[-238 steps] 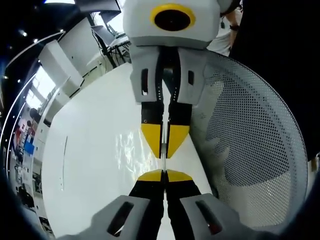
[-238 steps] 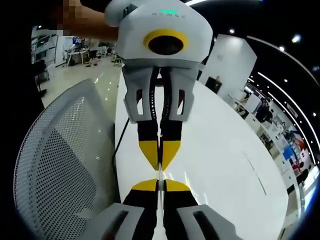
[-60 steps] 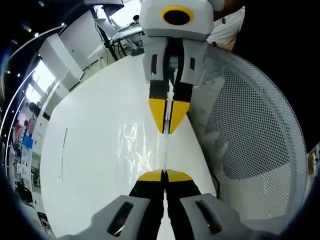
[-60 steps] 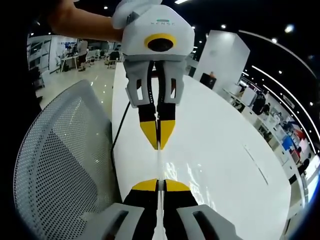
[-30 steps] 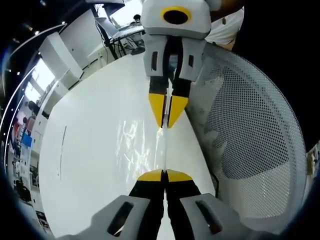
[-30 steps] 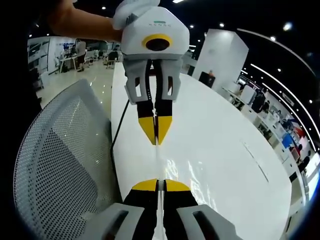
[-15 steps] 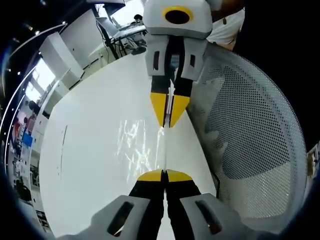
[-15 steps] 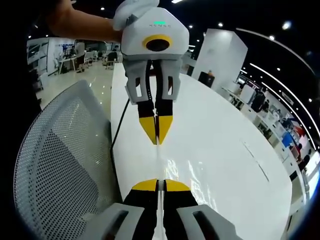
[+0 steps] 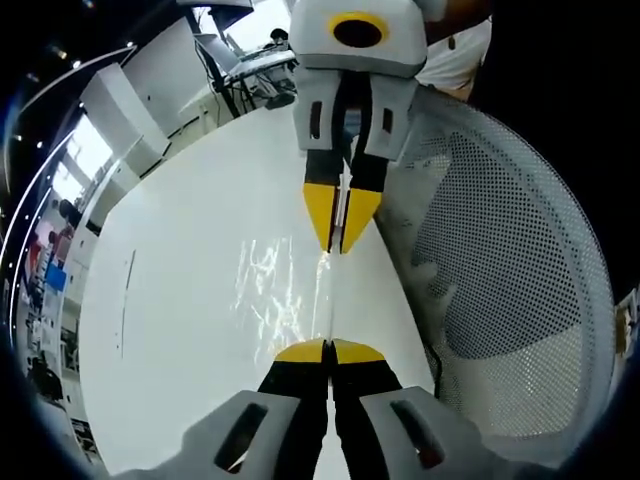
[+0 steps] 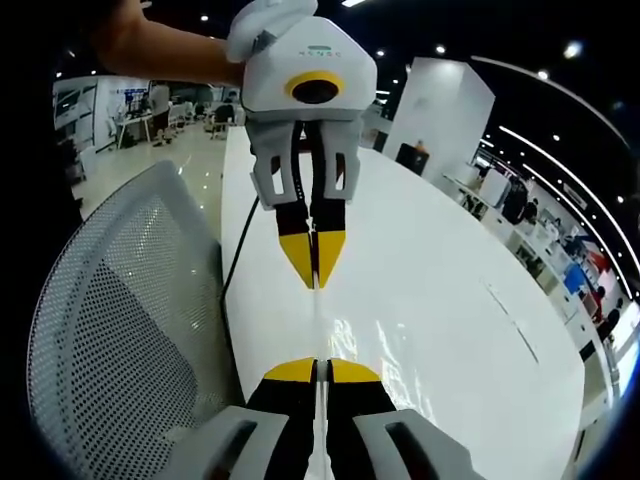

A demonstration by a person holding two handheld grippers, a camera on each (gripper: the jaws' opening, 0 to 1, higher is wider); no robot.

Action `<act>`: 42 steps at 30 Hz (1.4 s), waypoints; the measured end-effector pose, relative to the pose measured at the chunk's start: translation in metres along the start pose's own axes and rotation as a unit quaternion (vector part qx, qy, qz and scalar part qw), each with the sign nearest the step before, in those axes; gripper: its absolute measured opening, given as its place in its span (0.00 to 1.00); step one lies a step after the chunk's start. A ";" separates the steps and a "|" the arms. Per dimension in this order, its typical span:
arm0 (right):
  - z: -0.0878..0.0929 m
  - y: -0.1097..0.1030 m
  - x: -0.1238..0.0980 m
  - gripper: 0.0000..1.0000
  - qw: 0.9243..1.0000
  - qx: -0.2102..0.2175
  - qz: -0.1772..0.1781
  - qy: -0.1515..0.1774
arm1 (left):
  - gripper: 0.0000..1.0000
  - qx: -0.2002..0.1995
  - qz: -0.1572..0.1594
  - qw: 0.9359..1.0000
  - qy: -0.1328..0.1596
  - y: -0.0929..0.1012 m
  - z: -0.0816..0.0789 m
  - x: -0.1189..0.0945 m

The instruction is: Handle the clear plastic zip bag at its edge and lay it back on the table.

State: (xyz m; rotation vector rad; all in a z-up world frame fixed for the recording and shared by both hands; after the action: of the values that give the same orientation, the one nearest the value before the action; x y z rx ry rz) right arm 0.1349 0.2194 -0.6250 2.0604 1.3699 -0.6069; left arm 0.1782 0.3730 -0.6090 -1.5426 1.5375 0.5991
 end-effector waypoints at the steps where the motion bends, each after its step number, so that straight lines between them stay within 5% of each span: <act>1: 0.000 0.000 0.000 0.00 1.000 0.000 0.000 0.000 | 0.00 0.000 0.000 1.000 0.000 0.000 0.000 0.000; 42: 0.004 0.000 -0.003 0.00 1.000 0.009 0.005 -0.001 | 0.00 -0.001 -0.006 1.000 -0.009 -0.004 0.004 -0.002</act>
State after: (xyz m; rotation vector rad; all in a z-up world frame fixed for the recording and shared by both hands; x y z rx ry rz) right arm 0.1333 0.2148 -0.6265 2.0786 1.3578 -0.6193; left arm 0.1826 0.3772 -0.6088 -1.5437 1.5134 0.6055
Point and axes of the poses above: the point that each gripper's makers call its tool centre point, and the gripper's own axes: x roughly forward along the fingers, y roughly to its right, z roughly out of its underside, the point moved 9 cm from there along -x, roughly backward along the fingers, and after that the axes turned 1 degree about -z, right-handed, at the moved point
